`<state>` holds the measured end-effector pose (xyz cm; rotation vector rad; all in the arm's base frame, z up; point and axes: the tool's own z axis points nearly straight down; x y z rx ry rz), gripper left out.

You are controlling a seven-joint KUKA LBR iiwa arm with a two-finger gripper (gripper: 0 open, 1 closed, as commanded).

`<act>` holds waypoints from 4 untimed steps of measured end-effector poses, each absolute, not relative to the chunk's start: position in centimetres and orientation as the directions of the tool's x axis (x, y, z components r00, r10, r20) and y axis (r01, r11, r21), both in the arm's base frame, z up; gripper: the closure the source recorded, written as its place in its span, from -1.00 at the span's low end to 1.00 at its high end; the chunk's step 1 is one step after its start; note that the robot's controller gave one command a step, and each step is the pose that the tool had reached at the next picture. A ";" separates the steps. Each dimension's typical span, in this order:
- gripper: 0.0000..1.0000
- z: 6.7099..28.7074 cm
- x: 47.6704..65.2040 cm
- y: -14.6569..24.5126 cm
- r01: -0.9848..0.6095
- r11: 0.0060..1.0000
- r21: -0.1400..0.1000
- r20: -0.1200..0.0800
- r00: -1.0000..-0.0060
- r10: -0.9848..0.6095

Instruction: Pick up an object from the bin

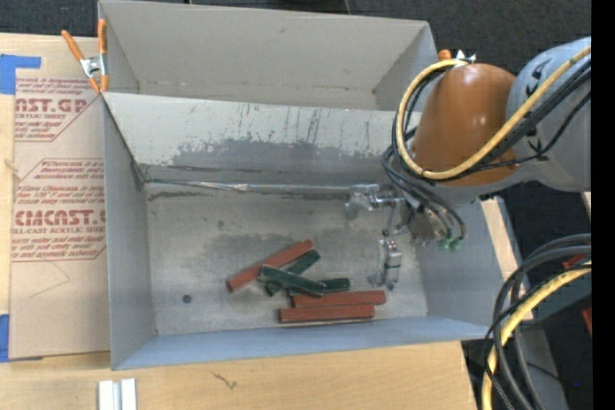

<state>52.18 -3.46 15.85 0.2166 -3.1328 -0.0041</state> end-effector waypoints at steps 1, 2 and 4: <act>-1.00 14.6 52.0 0.5 -0.313 0.950 -0.003 -0.002 -0.950 -0.313; -1.00 7.2 51.8 3.9 -0.439 0.899 0.000 -0.005 -0.899 -0.439; 1.00 7.5 54.1 6.7 -0.487 0.873 -0.001 0.003 -0.873 -0.487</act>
Offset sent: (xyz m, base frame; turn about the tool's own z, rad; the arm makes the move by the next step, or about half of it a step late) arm -0.0054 0.0746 -0.0885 -0.3187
